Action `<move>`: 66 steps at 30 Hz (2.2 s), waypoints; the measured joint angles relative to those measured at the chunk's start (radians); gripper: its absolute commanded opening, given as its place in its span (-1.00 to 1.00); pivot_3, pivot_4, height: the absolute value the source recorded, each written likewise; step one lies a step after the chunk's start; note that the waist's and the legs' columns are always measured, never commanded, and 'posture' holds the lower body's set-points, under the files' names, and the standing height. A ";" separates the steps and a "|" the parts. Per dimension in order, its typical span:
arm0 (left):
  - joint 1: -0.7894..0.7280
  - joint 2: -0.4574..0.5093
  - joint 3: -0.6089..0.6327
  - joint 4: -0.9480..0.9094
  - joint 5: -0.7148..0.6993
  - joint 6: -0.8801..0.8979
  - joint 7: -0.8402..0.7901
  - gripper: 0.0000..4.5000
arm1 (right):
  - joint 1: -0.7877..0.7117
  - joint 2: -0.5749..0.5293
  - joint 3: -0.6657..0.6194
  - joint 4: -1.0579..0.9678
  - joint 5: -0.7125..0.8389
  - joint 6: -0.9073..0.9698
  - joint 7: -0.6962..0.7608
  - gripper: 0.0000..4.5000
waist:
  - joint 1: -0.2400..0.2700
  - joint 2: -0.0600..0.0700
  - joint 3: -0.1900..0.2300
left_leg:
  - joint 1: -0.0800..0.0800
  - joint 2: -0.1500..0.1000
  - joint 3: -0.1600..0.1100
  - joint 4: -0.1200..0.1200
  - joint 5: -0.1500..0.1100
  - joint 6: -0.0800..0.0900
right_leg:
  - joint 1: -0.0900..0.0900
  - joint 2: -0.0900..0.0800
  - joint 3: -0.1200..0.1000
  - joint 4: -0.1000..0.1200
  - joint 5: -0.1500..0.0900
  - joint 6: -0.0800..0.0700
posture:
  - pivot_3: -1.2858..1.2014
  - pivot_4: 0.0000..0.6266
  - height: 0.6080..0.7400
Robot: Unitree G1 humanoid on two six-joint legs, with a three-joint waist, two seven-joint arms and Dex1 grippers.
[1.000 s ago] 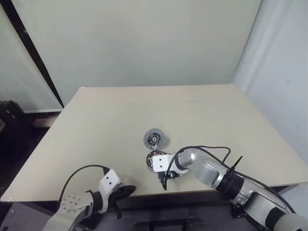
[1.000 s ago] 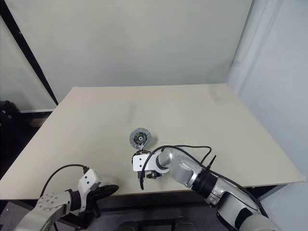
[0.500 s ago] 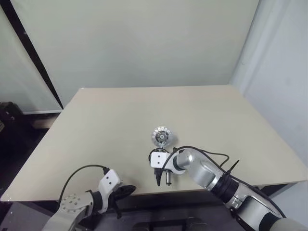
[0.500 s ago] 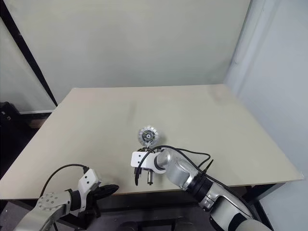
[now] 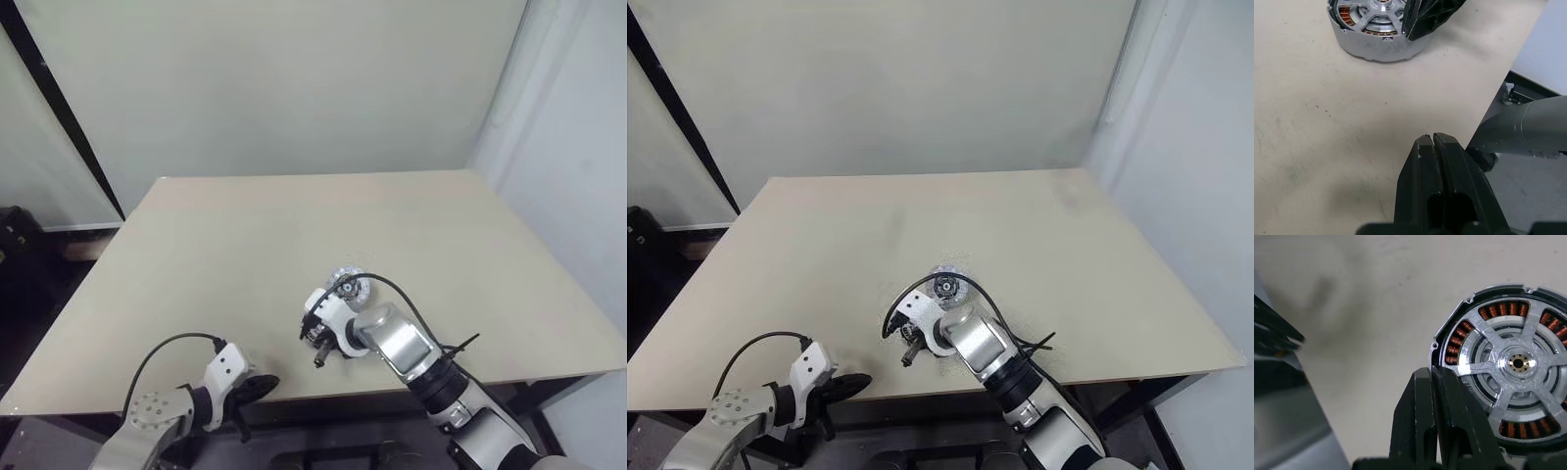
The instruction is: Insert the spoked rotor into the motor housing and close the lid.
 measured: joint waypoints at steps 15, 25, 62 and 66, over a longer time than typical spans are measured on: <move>-0.002 -0.018 0.000 0.011 0.006 -0.010 0.000 -1.00 | 0.008 0.127 -0.127 0.021 0.173 0.092 -0.225 -0.99 | 0.000 0.002 0.001 | 0.000 0.000 0.000 0.003 -0.001 -0.003 | 0.001 -0.001 0.000 -0.001 0.000 0.000 | 0.03 -1.00 1.00; -0.002 -0.020 0.000 0.012 0.008 -0.015 0.002 -1.00 | 0.011 0.127 -0.129 0.050 0.254 0.059 -0.307 -0.90 | -0.001 0.003 0.002 | 0.000 0.000 0.000 0.006 -0.002 -0.003 | 0.001 -0.001 0.000 -0.001 0.000 0.000 | 0.03 -1.00 1.00; 0.038 -0.044 0.148 0.017 -0.082 0.000 0.020 -1.00 | -0.039 -0.281 -0.245 -0.034 0.140 -0.409 -0.376 1.00 | -0.001 -0.001 -0.001 | -0.001 -0.001 0.001 0.002 0.000 0.000 | 0.001 -0.001 0.001 -0.003 0.000 0.000 | 0.03 -1.00 1.00; 0.039 -0.046 0.162 0.017 -0.103 0.015 0.020 -1.00 | -0.023 -0.352 -0.243 0.061 0.072 -0.481 -0.395 1.00 | -0.001 -0.001 0.000 | 0.000 -0.001 0.001 0.001 0.000 0.001 | 0.001 0.000 0.001 -0.003 0.000 0.000 | 0.03 -1.00 1.00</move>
